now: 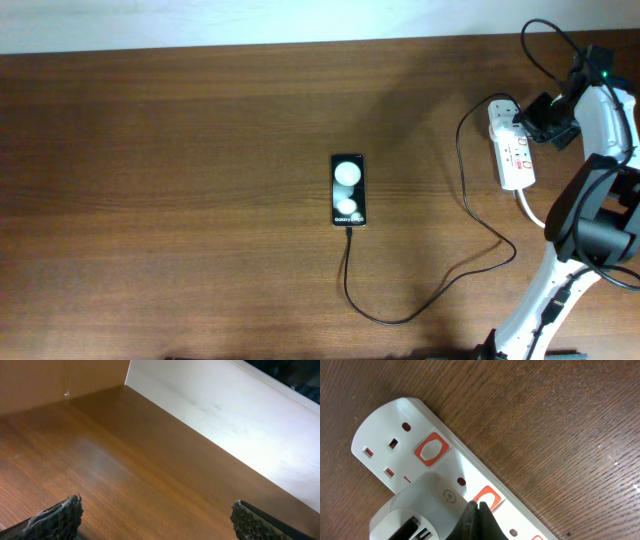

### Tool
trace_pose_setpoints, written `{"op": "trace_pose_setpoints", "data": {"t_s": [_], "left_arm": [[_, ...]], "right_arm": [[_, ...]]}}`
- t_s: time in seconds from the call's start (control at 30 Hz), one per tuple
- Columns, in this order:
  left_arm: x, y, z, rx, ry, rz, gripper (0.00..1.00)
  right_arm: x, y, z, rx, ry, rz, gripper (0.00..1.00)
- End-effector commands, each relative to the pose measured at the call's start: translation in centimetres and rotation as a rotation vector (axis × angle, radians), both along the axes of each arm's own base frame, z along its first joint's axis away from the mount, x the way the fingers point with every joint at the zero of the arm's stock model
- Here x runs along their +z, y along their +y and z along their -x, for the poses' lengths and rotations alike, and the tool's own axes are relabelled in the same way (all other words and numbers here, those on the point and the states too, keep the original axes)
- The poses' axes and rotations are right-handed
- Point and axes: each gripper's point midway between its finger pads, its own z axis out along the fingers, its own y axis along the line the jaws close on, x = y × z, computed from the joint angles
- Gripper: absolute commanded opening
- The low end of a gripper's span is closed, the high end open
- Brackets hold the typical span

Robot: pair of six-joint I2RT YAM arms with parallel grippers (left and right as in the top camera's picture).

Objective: Plug charger to phone and switch on socket

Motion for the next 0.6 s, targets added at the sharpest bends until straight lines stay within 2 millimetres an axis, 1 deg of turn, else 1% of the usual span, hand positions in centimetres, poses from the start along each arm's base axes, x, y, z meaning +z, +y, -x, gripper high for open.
{"op": "trace_pose_setpoints", "data": {"t_s": [0.0,0.1,0.23,0.37,0.47,0.57], "left_arm": [[-0.1,0.2,0.3,0.019,-0.009,-0.001,0.99],[-0.1,0.2,0.3,0.019,-0.010,-0.001,0.99],[-0.1,0.2,0.3,0.019,-0.009,-0.001,0.99],[-0.1,0.2,0.3,0.019,-0.009,-0.001,0.99],[-0.1,0.2,0.3,0.019,-0.009,-0.001,0.99],[-0.1,0.2,0.3,0.019,-0.009,-0.001,0.99]], "right_arm": [[-0.1,0.3,-0.6,0.020,-0.012,-0.016,0.04],[-0.4,0.5,-0.5,0.023,-0.005,-0.019,0.04],[-0.4,0.1,-0.3,0.016,0.005,0.004,0.04],[-0.5,0.2,-0.4,0.017,0.004,0.004,0.04],[-1.0,1.1,-0.6,0.036,0.016,0.000,0.04],[-2.8,2.3,-0.6,0.060,0.052,-0.010,0.04]]}}
